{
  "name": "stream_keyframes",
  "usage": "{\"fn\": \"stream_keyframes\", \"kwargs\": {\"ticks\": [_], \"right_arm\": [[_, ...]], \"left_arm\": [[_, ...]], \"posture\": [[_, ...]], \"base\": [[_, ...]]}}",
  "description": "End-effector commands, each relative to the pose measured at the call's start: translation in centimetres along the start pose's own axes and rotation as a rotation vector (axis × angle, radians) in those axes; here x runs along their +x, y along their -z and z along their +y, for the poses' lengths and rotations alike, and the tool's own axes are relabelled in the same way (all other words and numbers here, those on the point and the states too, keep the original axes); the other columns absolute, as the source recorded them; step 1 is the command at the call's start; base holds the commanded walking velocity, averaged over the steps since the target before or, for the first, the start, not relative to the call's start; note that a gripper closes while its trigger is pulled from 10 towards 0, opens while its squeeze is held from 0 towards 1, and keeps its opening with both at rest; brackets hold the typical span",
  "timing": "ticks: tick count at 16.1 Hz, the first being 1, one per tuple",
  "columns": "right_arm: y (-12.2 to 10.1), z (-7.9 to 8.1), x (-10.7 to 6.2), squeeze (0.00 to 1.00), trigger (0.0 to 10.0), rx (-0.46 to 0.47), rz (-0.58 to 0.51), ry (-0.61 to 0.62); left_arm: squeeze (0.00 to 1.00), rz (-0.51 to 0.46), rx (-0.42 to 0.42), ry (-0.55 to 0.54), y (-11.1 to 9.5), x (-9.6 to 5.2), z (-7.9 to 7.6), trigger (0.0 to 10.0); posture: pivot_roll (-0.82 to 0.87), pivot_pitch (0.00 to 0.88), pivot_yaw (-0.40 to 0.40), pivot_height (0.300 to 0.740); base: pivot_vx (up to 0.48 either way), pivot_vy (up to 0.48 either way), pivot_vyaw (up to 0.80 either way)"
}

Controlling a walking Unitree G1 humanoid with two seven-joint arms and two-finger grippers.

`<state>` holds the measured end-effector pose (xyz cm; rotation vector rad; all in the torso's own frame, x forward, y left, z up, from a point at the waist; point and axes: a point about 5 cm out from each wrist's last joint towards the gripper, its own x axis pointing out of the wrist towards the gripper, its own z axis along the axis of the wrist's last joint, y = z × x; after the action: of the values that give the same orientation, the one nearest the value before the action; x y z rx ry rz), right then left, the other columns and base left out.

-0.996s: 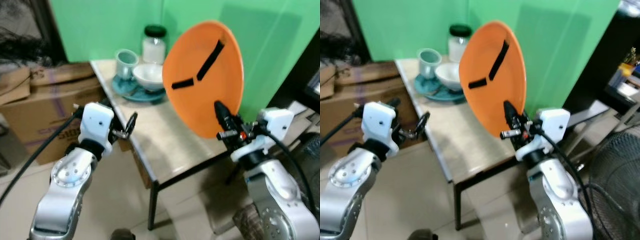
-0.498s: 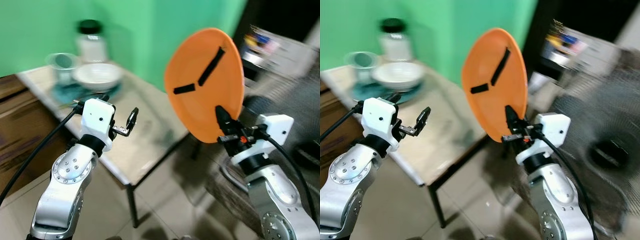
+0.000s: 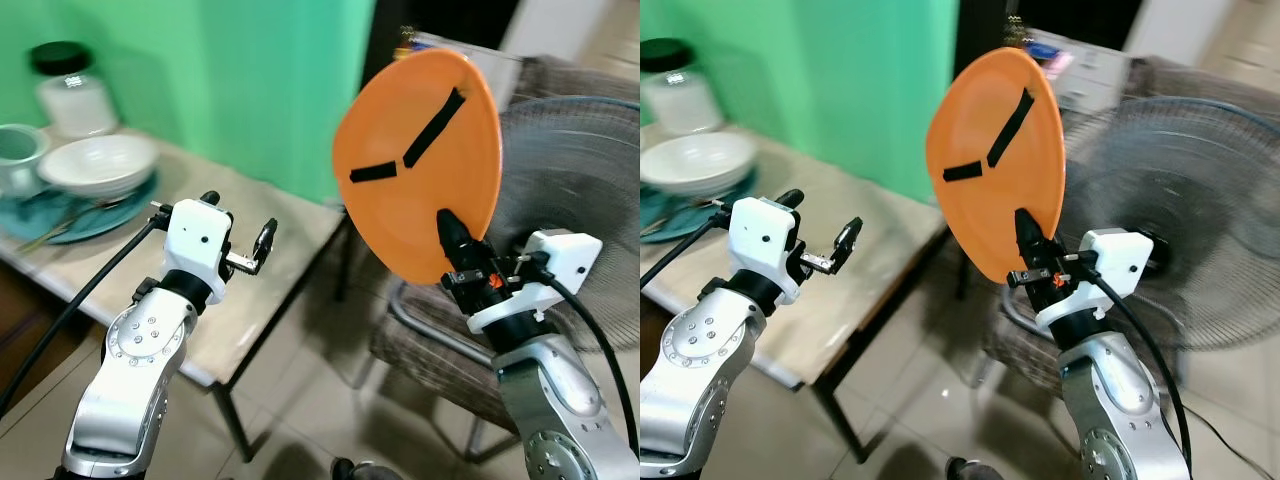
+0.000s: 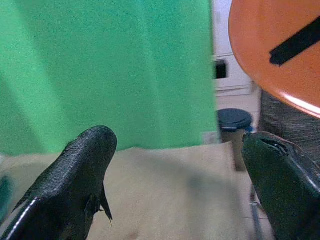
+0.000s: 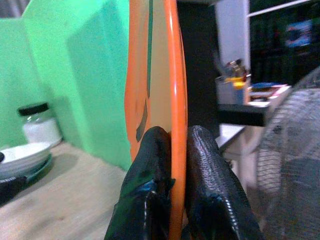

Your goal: Setting the table

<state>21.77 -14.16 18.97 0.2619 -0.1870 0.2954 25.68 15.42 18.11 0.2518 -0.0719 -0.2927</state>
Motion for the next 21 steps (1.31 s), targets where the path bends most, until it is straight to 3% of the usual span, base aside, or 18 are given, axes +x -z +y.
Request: {"fn": "stream_keyframes", "kwargs": {"ticks": [1,11,21], "right_arm": [[-1.32,-0.43,-0.26,0.00,10.0,-0.011,-0.074,0.024],[-1.32,-0.77,-0.39,0.00,10.0,0.002,-0.072,0.040],[-1.21,-0.50,0.46,0.00,10.0,-0.048,-0.061,0.102]], "left_arm": [[0.00,0.005,0.007,0.018,-0.01,0.16,-0.20,10.0],[0.00,0.010,-0.001,0.015,0.13,0.10,-0.28,10.0],[0.00,-0.015,0.004,-0.061,-0.24,0.39,0.57,10.0]], "posture": [[0.10,0.000,-0.035,0.740],[0.09,0.000,-0.039,0.740],[0.09,0.000,-0.050,0.740]], "base": [[0.000,0.000,-0.80],[0.000,0.000,-0.80],[0.000,0.000,-0.80]]}}
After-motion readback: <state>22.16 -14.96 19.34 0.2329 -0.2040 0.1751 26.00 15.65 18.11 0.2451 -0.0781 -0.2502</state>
